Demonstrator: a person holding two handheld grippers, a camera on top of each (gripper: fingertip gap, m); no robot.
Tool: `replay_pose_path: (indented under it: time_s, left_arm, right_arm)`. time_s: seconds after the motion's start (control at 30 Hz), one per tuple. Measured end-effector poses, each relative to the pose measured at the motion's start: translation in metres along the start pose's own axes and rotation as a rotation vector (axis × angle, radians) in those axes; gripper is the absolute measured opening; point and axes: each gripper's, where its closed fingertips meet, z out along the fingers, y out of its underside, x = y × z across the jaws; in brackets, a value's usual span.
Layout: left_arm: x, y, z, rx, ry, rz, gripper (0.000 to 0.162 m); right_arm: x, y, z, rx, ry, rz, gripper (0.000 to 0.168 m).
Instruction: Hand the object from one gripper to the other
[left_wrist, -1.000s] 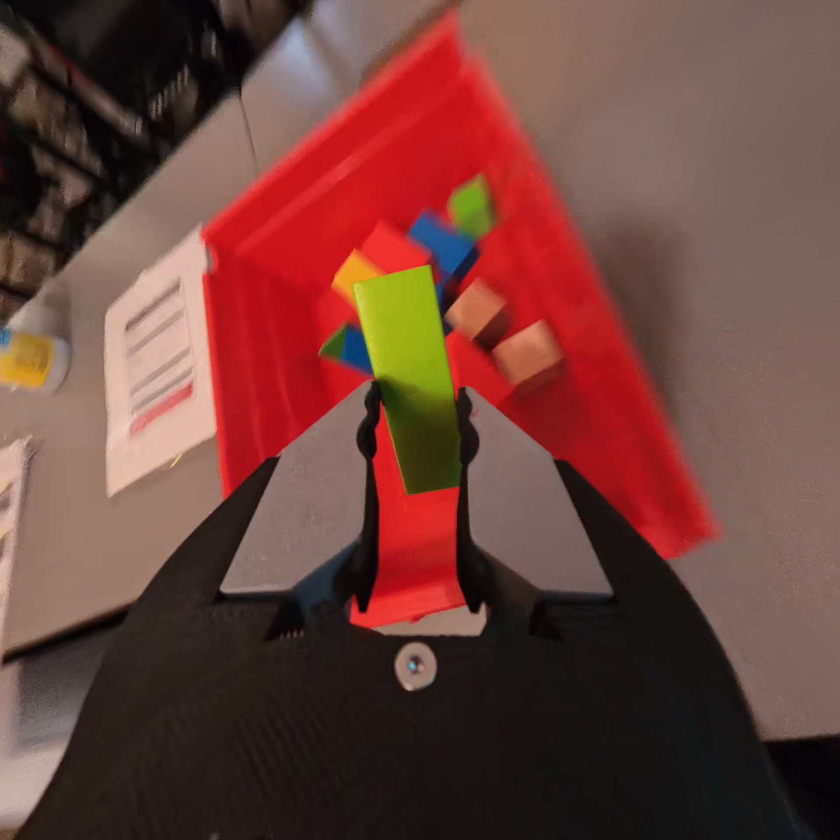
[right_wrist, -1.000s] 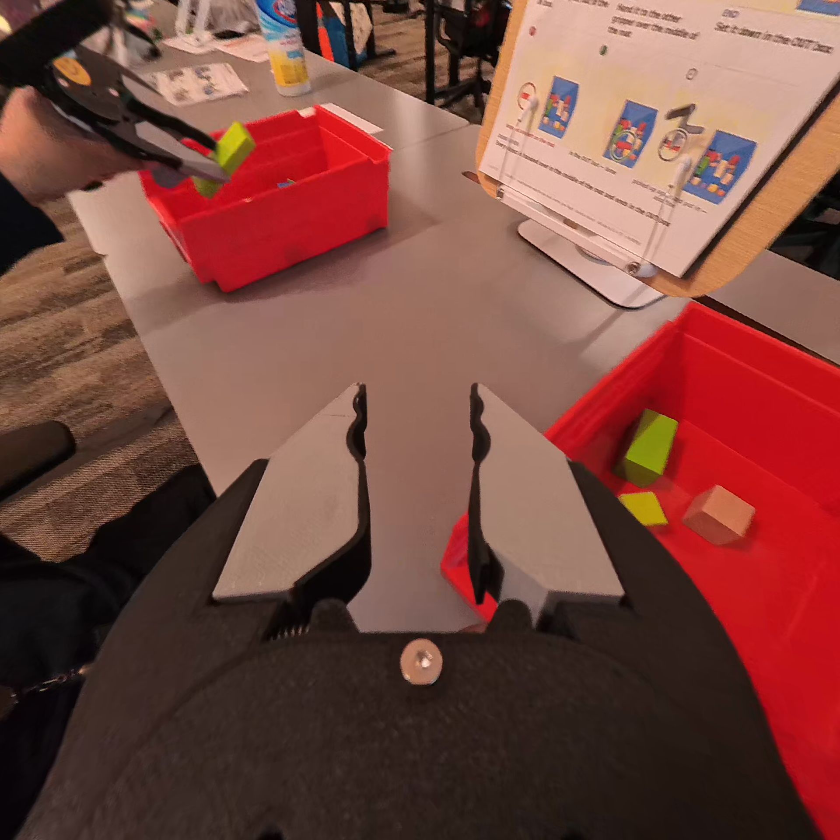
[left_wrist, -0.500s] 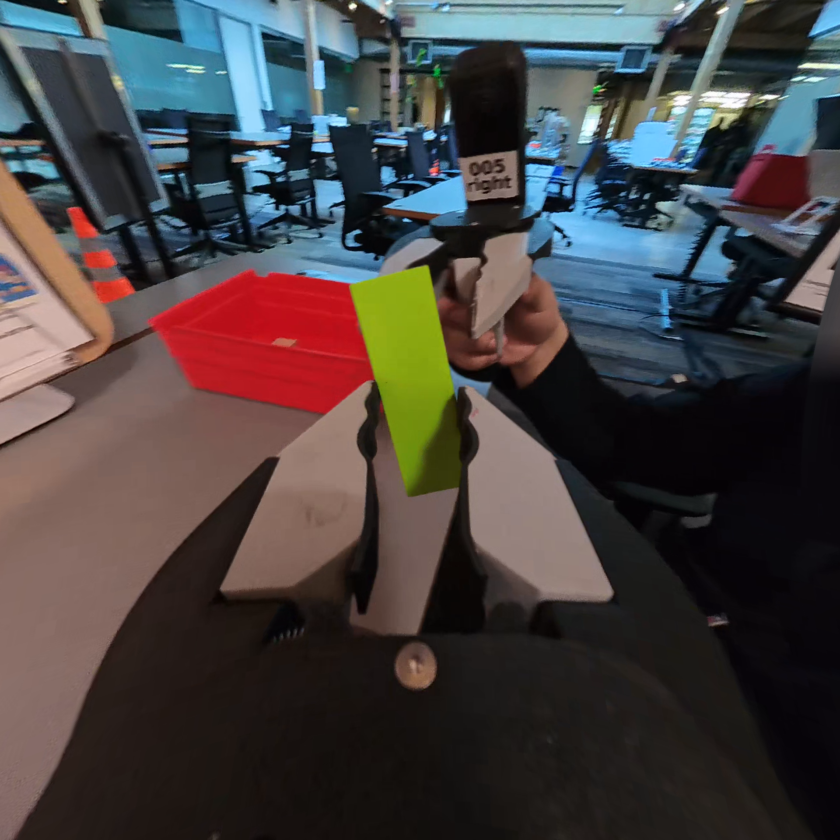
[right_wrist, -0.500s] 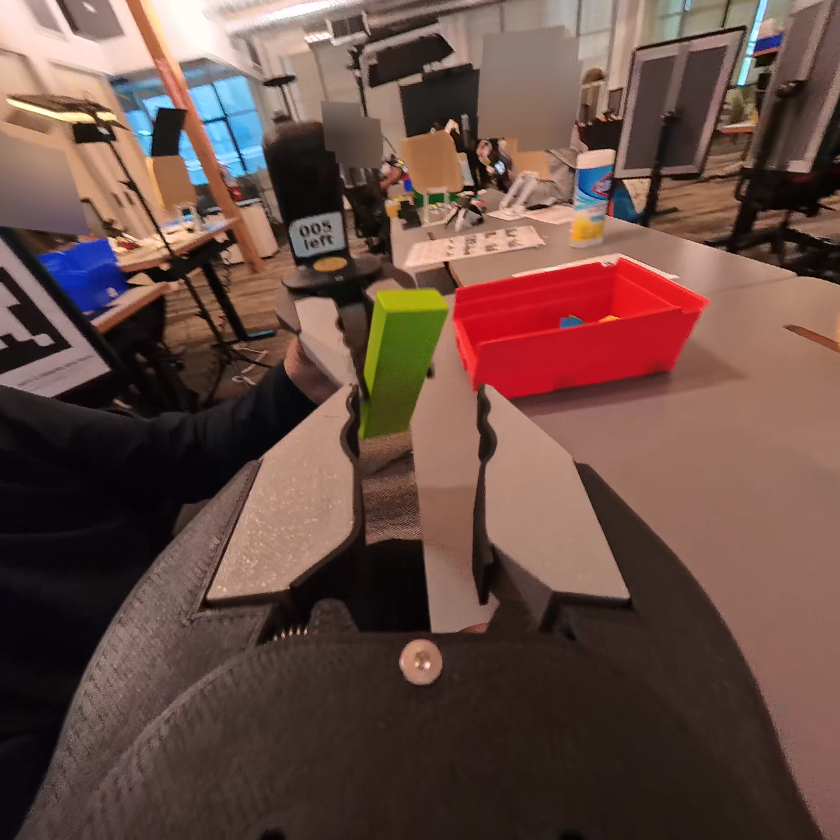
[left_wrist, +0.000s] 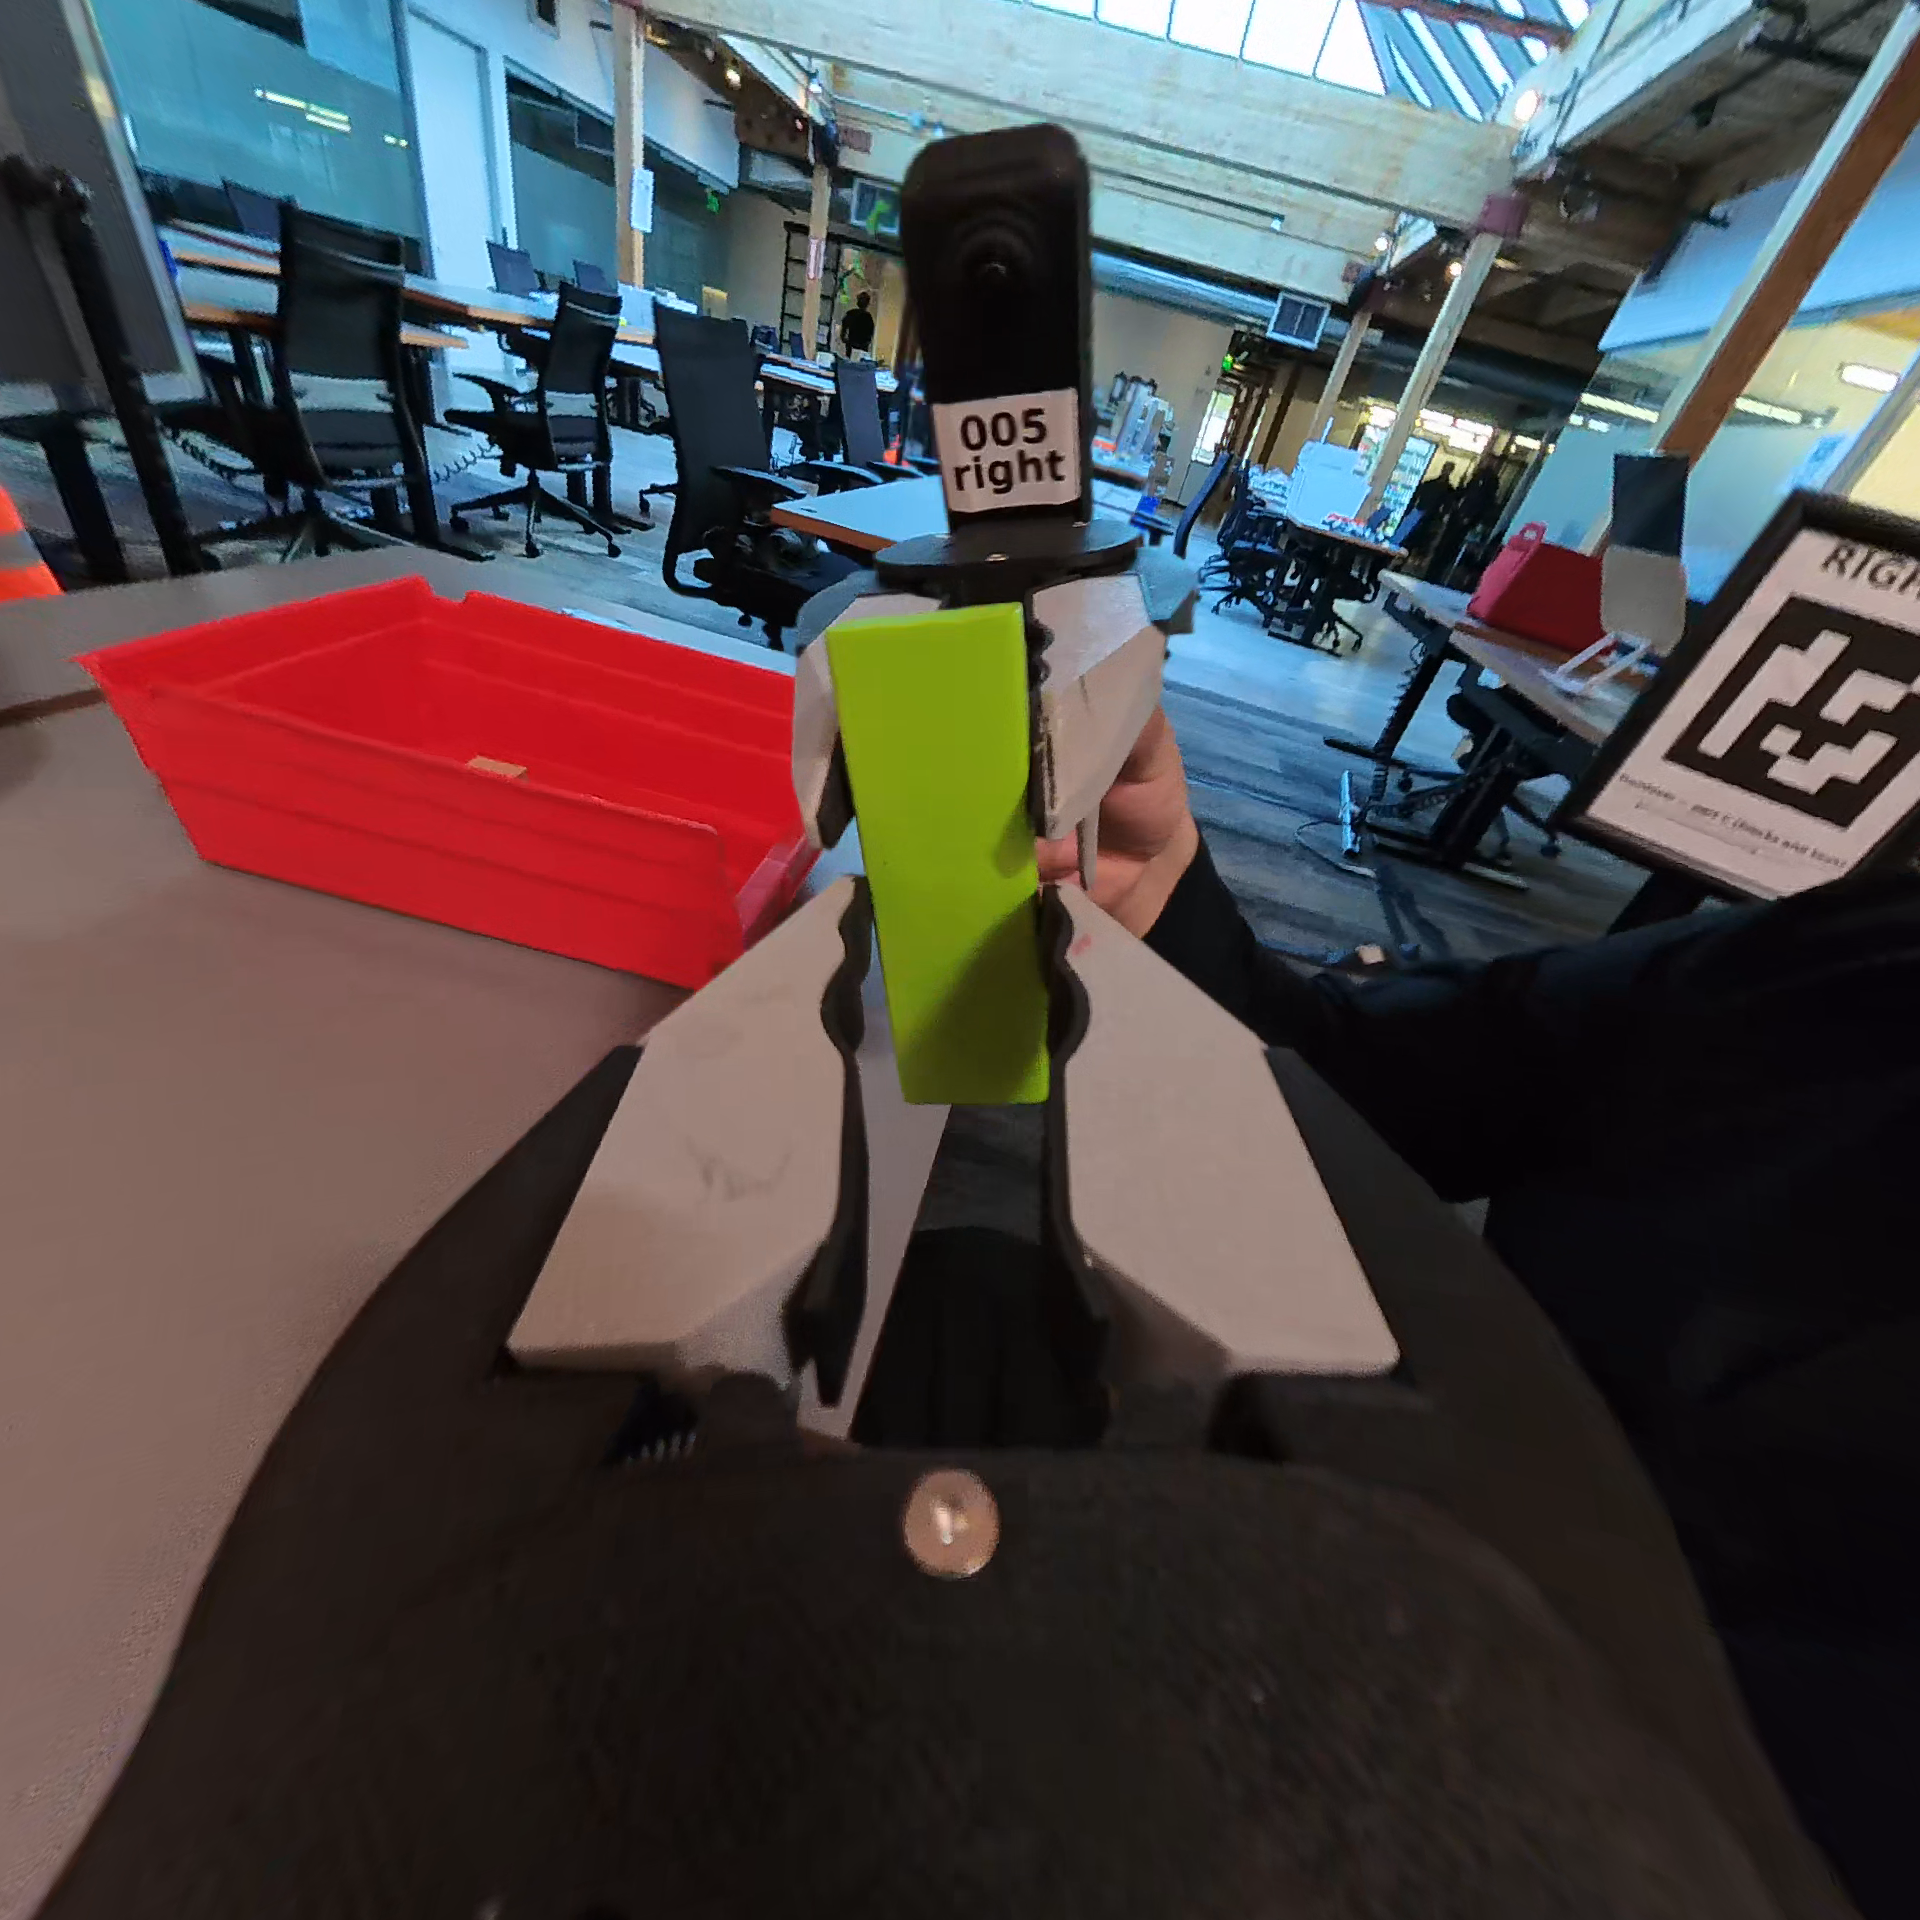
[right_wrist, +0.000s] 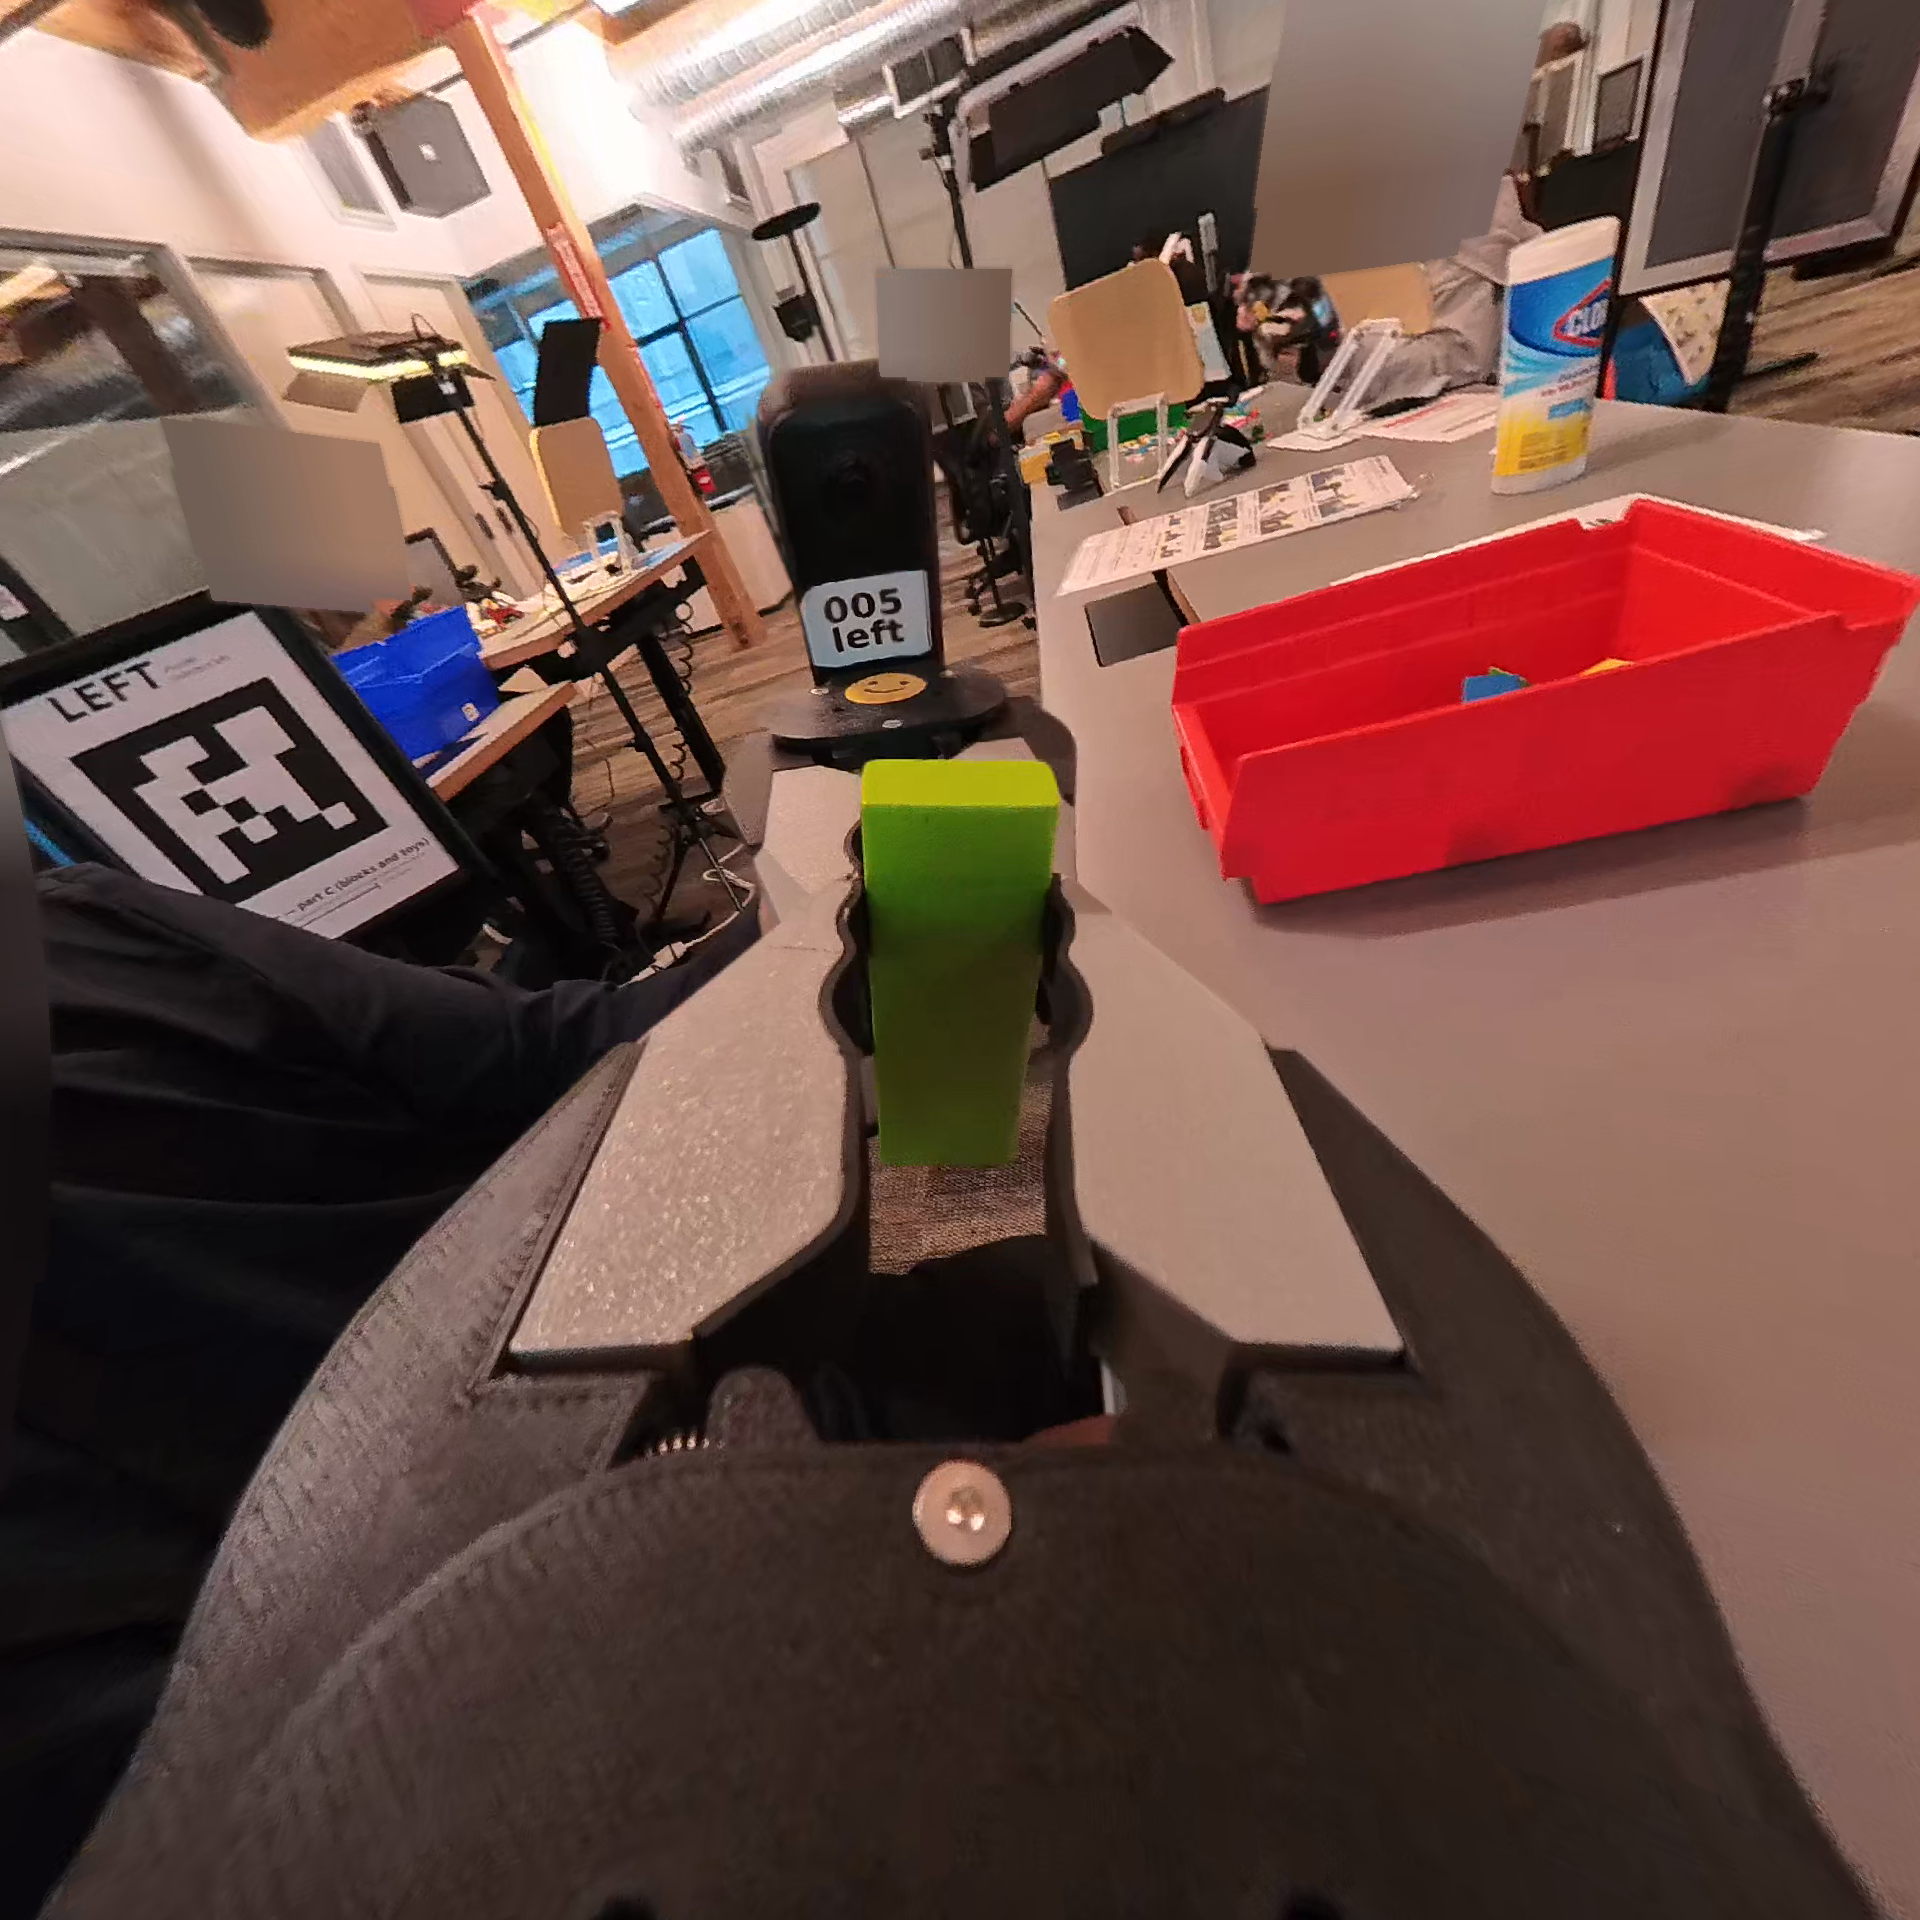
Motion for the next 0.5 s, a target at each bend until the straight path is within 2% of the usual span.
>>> replay_pose_path:
  time_s: [0.1, 0.17, 0.23, 0.3, 0.37, 0.43, 0.5]
  left_arm:
    - [-0.012, -0.001, -0.006, 0.034, -0.022, -0.051, 0.029]
    - [-0.021, -0.001, -0.016, 0.056, -0.054, -0.048, 0.029]
    - [-0.039, 0.002, -0.028, 0.032, -0.147, -0.027, 0.030]
    - [-0.047, 0.005, -0.038, -0.012, -0.204, -0.009, 0.030]
    - [-0.051, 0.001, -0.048, -0.006, -0.245, 0.010, 0.029]
    - [-0.054, -0.004, -0.056, 0.013, -0.267, 0.004, 0.028]
    - [-0.054, -0.006, -0.059, 0.032, -0.260, -0.018, 0.028]
  right_arm:
    - [0.015, -0.004, -0.007, 0.021, 0.060, 0.008, 0.031]
    - [0.029, -0.014, -0.027, 0.051, 0.125, -0.001, 0.031]
    - [0.060, -0.027, -0.066, 0.083, 0.324, -0.060, 0.031]
    - [0.108, -0.031, -0.126, 0.048, 0.662, -0.161, 0.031]
    - [0.149, -0.019, -0.188, -0.028, 0.945, -0.158, 0.031]
    - [0.176, 0.000, -0.231, -0.091, 1.085, -0.093, 0.031]
    - [0.196, 0.023, -0.253, -0.166, 1.139, -0.028, 0.031]
